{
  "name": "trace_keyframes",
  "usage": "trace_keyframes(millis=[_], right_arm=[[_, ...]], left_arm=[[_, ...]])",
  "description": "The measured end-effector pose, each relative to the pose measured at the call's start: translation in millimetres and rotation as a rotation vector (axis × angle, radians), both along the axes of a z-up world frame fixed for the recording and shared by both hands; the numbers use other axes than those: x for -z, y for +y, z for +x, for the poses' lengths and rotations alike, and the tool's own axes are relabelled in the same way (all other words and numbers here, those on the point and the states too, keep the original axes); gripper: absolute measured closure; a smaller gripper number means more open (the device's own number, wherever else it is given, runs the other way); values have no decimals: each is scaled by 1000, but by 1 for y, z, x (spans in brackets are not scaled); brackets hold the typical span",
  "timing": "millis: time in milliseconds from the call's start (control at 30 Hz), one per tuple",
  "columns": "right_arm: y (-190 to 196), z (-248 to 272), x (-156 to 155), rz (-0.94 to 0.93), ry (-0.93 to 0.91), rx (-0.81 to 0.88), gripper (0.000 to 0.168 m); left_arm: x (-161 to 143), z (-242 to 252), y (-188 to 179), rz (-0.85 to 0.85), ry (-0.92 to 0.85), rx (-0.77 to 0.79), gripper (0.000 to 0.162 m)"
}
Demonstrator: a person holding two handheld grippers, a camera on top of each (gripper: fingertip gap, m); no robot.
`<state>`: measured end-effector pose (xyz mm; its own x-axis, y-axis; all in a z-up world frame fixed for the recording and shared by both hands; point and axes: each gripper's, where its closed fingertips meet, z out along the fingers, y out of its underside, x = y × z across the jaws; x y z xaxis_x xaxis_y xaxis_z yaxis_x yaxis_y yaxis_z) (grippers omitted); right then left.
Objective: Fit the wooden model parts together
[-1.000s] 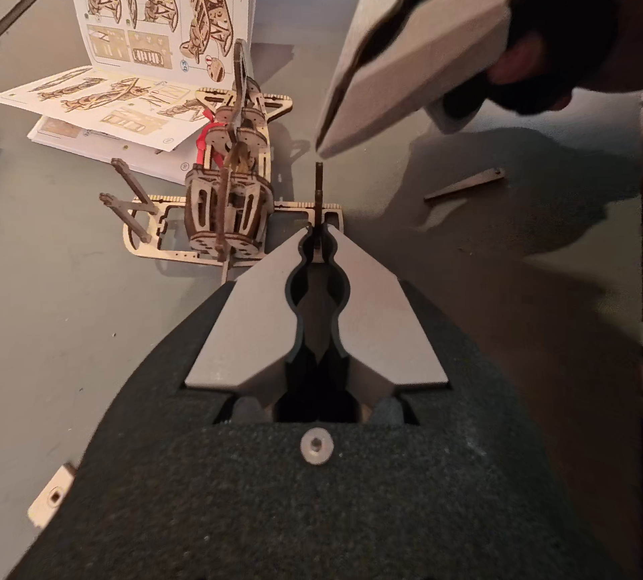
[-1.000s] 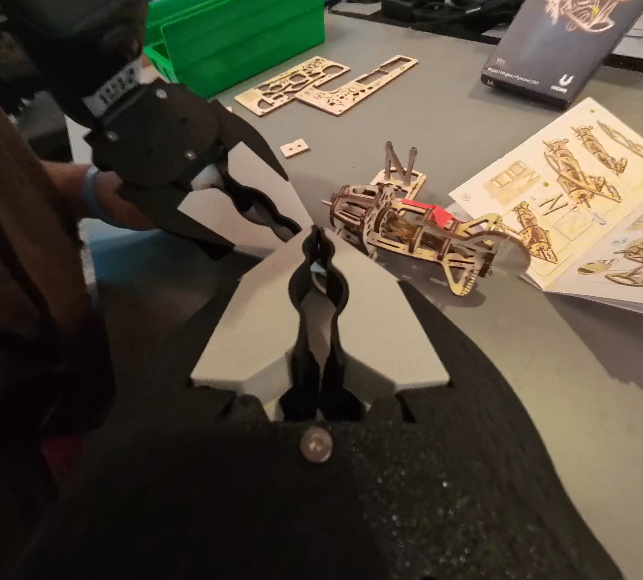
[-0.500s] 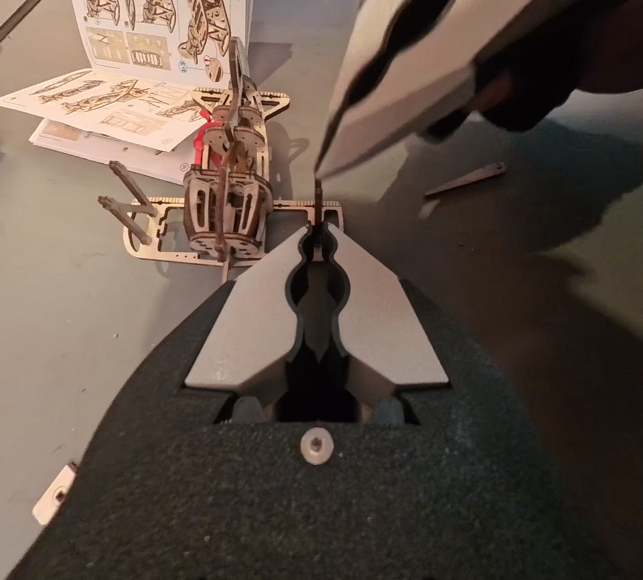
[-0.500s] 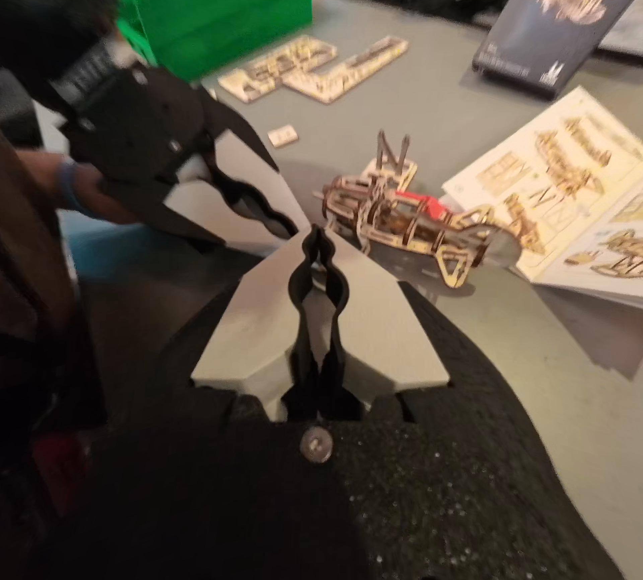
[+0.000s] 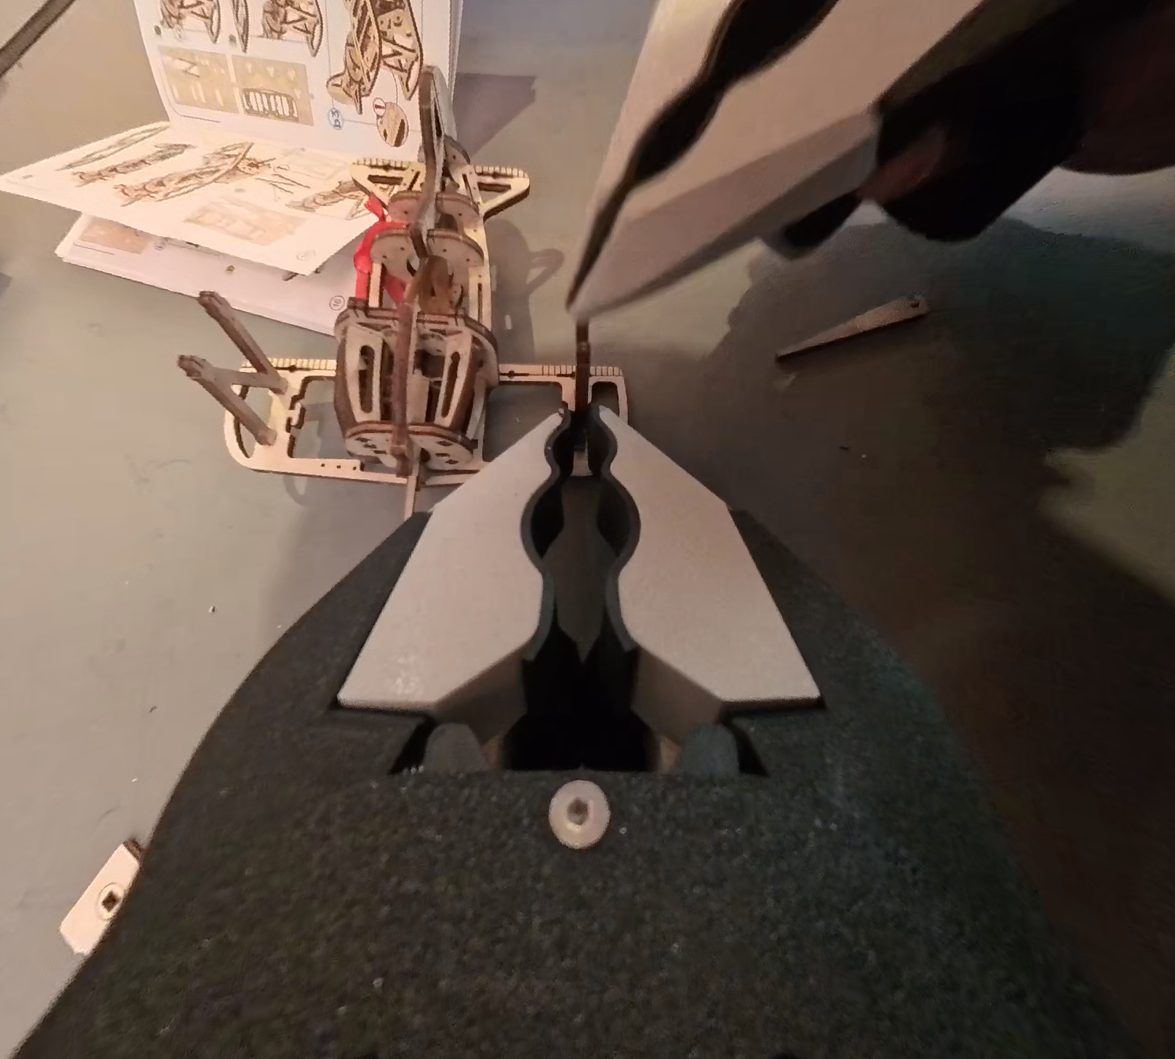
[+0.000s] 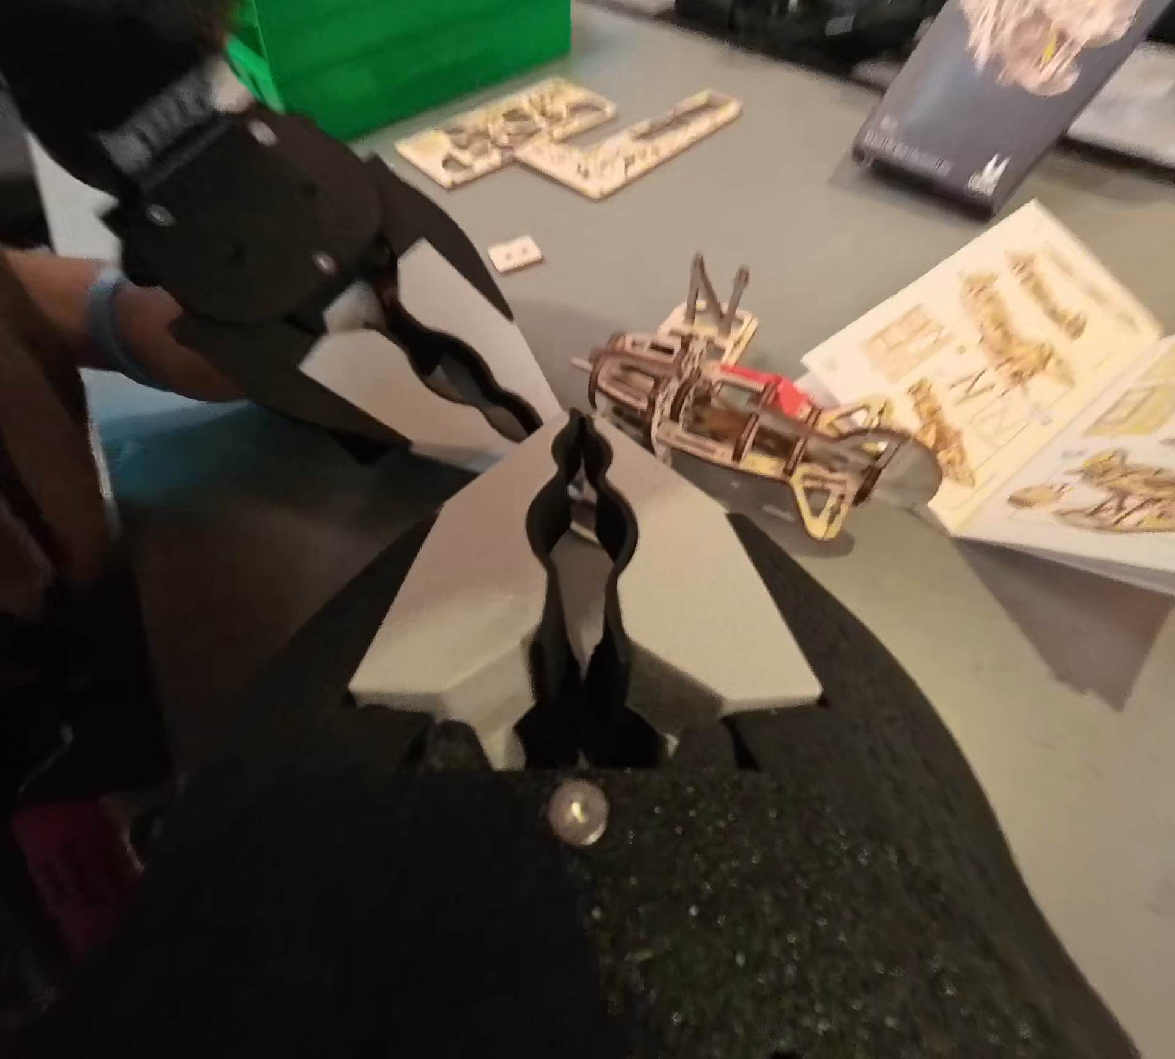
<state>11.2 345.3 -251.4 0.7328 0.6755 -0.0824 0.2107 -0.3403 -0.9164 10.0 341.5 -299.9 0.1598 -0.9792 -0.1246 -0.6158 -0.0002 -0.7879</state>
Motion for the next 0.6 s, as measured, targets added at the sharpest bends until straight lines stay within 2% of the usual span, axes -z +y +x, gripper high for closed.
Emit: trace_keyframes(millis=[33,100,133,267,333,367,500,600], right_arm=[[0,-1,-6,17,16,-4,168],[-2,-3,16,-71,-49,-24,168],[-1,-2,16,-64,-31,-13,168],[-2,-4,-9,28,-9,-30,168],[2,2,23,-72,-104,3,168],[1,2,24,-72,-71,1,168],[-1,-4,-7,27,-23,-35,168],[-3,-2,-2,-40,-2,-53,168]], left_arm=[[0,0,0,1,0,1,160],[0,0,0,1,0,0,160],[0,0,0,3,0,0,160],[0,0,0,11,2,1,160],[0,0,0,10,3,2,160],[1,0,-2,14,9,15,159],[1,-1,-1,26,9,10,160],[1,-1,-1,6,6,10,160]])
